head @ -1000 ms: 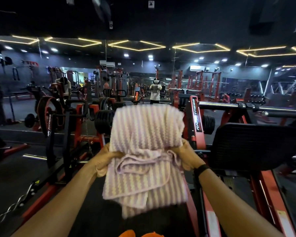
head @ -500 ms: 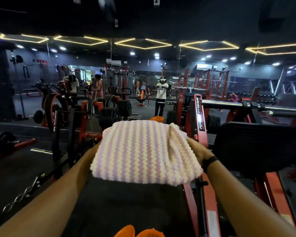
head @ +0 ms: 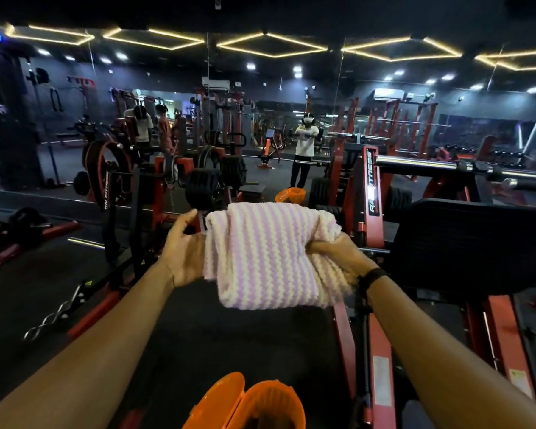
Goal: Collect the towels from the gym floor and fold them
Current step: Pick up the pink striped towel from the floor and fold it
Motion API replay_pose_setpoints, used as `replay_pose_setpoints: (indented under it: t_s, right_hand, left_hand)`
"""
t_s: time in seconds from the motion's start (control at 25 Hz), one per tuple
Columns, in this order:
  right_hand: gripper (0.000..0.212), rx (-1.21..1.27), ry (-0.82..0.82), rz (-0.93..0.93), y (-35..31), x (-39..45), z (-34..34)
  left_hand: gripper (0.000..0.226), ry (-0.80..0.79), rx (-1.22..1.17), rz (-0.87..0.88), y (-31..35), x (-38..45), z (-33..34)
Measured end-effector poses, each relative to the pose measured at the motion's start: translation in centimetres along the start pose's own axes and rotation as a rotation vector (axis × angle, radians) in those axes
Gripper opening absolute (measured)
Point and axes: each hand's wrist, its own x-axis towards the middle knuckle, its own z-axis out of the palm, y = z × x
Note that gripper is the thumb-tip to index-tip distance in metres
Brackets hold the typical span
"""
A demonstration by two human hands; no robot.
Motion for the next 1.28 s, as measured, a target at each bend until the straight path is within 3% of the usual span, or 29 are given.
replay_pose_setpoints:
  t_s: [0.08, 0.16, 0.24, 0.4, 0.48, 0.56, 0.72, 0.96, 1.08, 1.28]
  right_hand:
    - [0.025, 0.008, 0.047, 0.022, 0.7, 0.8, 0.3]
    - [0.024, 0.002, -0.007, 0.060, 1.4, 1.6, 0.7]
    - [0.024, 0.012, -0.080, 0.063, 2.5, 2.7, 1.1]
    - [0.024, -0.109, -0.058, -0.017, 5.1, 6.1, 2.1]
    - [0.026, -0.192, -0.042, -0.031, 7.0, 8.7, 2.8]
    - [0.030, -0.252, -0.034, -0.008, 9.4, 11.5, 3.5]
    - [0.040, -0.239, 0.002, 0.146, 14.5, 16.6, 4.9]
    - [0.041, -0.319, 0.088, 0.362, 26.8, 20.2, 6.7]
    - [0.042, -0.348, 0.158, 0.404, 34.5, 19.8, 7.1]
    - [0.057, -0.372, 0.234, 0.570, 50.1, 18.4, 6.2]
  left_hand:
    - [0.081, -0.145, 0.104, 0.003, -0.7, 0.6, -0.3]
    - [0.089, -0.020, 0.286, 0.059, -1.9, 2.3, -0.9]
    - [0.082, 0.063, 0.265, 0.100, -3.0, 4.3, -2.0]
    - [0.095, 0.038, 0.278, 0.025, -5.3, 8.6, -5.2]
    - [0.083, 0.042, 0.249, -0.032, -6.9, 11.7, -7.2]
    - [0.074, 0.060, 0.239, -0.094, -8.5, 15.2, -9.2]
    - [0.086, 0.116, 0.280, -0.183, -12.7, 22.1, -12.9]
    - [0.063, 0.157, 0.438, -0.500, -22.7, 29.5, -18.6]
    - [0.062, 0.218, 0.524, -0.579, -28.7, 31.5, -21.4]
    - [0.044, 0.120, 0.726, -0.668, -38.7, 34.6, -24.6]
